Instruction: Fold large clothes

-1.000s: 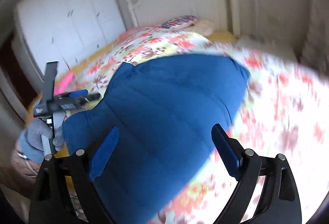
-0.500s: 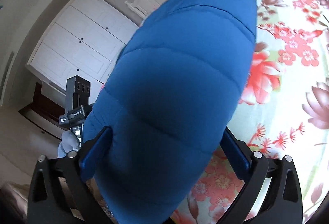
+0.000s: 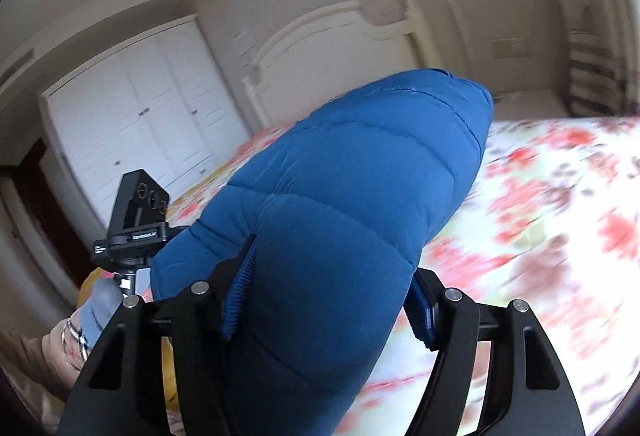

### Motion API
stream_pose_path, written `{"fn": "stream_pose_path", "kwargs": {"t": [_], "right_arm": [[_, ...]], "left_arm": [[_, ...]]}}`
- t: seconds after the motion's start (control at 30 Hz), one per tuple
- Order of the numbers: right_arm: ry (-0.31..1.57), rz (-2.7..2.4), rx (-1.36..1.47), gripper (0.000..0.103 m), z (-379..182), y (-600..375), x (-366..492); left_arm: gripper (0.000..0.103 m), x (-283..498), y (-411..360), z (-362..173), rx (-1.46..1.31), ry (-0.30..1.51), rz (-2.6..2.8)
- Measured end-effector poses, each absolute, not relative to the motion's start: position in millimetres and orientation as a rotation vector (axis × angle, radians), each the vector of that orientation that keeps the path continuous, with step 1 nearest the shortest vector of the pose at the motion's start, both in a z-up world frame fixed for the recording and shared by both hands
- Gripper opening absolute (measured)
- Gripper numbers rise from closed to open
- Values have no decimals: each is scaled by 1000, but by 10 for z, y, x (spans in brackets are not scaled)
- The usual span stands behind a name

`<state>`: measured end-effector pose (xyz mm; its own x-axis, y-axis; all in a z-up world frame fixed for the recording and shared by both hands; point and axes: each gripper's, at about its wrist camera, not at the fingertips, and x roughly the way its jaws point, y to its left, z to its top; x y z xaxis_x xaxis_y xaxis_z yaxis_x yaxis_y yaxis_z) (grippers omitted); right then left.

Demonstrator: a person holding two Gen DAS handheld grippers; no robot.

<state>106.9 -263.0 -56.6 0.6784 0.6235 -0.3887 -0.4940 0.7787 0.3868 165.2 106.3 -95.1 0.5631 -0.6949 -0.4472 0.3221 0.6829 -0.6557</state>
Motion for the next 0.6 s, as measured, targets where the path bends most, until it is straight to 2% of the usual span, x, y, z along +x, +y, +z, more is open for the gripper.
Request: {"fn": "stream_pose_path", "kwargs": {"t": [0.13,0.17,0.2,0.23,0.37,0.4,0.43,0.47,0.5,0.6], "right_arm": [[657,476,298,67,-840,-3043,1482],[710,426,317,72,-985,-3105,1583],[729,405,397,83,-1126,-3246,1649],[714,406,443,85,-1176,-3358,1639],[681,302,322,96,-920,-3217,1441],[647,274,292,96,-800,-3178,1305],[601,265,276,96,-679,-3141,1152],[566,257,267,96,-593,-3153,1029],[523,236,249,96,-486,-3120,839],[410,170,171,98,-245,-2909,301]], "left_arm": [[44,2207,452,-1125,-474,841,-591],[54,2306,331,-1258,-460,864,-561],[57,2314,293,-1313,-480,829,-556],[60,2325,272,-1332,-486,824,-542],[65,2150,311,-1178,-421,796,-456],[65,2063,335,-1071,-381,764,-428],[70,1889,382,-913,-336,705,-395],[89,1766,403,-807,-311,661,-378],[99,1543,441,-624,-272,577,-349],[101,999,452,-172,-165,404,-250]]}}
